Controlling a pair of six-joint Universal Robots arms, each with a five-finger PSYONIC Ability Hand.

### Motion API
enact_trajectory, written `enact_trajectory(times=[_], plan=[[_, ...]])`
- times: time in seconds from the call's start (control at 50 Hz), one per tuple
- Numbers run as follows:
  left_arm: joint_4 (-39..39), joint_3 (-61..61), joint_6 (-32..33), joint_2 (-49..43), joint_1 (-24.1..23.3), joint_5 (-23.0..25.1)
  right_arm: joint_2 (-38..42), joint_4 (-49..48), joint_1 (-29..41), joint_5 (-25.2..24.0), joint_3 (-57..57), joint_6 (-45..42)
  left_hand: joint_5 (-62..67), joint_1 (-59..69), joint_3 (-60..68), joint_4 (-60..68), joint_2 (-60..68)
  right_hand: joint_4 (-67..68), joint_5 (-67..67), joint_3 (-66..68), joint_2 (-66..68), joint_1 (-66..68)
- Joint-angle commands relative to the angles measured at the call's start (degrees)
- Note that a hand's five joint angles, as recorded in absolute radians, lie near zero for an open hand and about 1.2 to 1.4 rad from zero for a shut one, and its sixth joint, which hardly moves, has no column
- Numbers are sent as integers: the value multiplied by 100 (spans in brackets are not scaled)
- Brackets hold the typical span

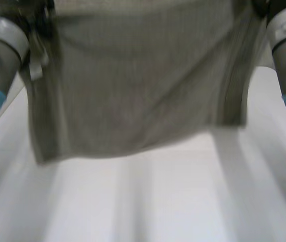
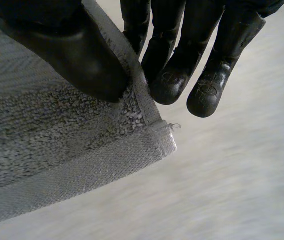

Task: Fold the towel.

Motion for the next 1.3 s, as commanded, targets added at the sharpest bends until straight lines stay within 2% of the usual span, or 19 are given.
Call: enact_trajectory(times=[0.02,0.16,0.2,0.28,0.34,0.42,0.46,0.56,0.64,0.66,0.74,0.82,0.86,0.96,1.0,1.12,1.2,1.22,1.3], plan=[[1528,-141,-662,398,80,18,-421,-901,1,-53,510,172,-1397,-161,-869,-667,-621,339,364,364,477,443],[1582,-1470,-733,567,257,141,-360,988,-87,-141,870,840,-1397,-161,-869,-667,-621,339,364,364,477,443],[1687,-2319,-716,558,292,316,-308,1243,-96,-168,1002,928,-1397,-161,-869,-667,-621,339,364,364,477,443],[2004,-3140,-707,487,336,581,-175,1492,-184,-194,1407,991,-1397,-161,-869,-667,-621,339,364,364,477,443],[2566,-3975,-637,285,353,844,-44,1518,-219,-388,1970,991,-1397,-161,-869,-667,-621,339,364,364,477,443],[3190,-4722,-268,-31,353,1108,263,1518,-219,-756,2741,947,-1397,-161,-869,-667,-621,339,364,364,477,443],[3558,-5256,397,-180,353,1309,334,1527,-228,-792,2919,938,-1397,-161,-869,-667,-621,339,364,364,477,443],[3568,-5670,1049,-67,581,1380,203,1554,-263,-862,3411,938,-1397,-161,-869,-667,-621,339,364,364,477,443],[3515,-5891,1121,285,863,1389,-848,1571,-411,-818,3858,981,-1397,-161,-869,-667,-621,339,364,364,477,443],[3428,-6014,1121,654,977,1389,-1209,1571,-517,-827,4007,990,-1397,-161,-869,-667,-621,339,364,364,477,443],[3051,-6225,1042,1434,1126,1468,-1749,1633,-641,-871,4185,991,-1397,-161,-869,-667,-621,339,364,364,477,443],[2760,-6383,901,2069,1153,1556,-2695,2210,-859,-897,4229,991,-1397,-161,-869,-667,-621,339,364,364,477,443],[2480,-6541,683,2839,1319,1626,-2988,2512,-1019,-941,4202,982,-1397,-161,-869,-667,-621,339,364,364,477,443],[2137,-6673,226,3614,1636,1880,-3682,3311,-1335,-1284,4000,982,-1397,-161,-869,-667,-621,339,364,364,477,443],[2040,-6674,77,3773,1706,2003,-3849,3548,-1501,-1625,3790,991,-1397,-161,-869,-667,-621,339,364,364,477,443],[1995,-6673,-180,3837,1786,2391,-3805,3628,-1766,-1899,3666,991,-1397,-161,-869,-667,-621,339,364,364,477,443],[2056,-6638,-153,3476,1751,2417,-3079,3557,-1775,-1979,3649,973,-1397,-161,-869,-667,-621,339,364,364,477,443],[2117,-6569,-145,3075,1733,2409,-3076,3557,-1775,-1979,3649,973,-1397,-161,-869,-667,-621,339,364,364,477,443],[2250,-6287,-127,2289,1689,2400,-1928,3479,-1503,-1847,3307,885,-1397,-161,-869,-667,-621,339,364,364,477,443]])
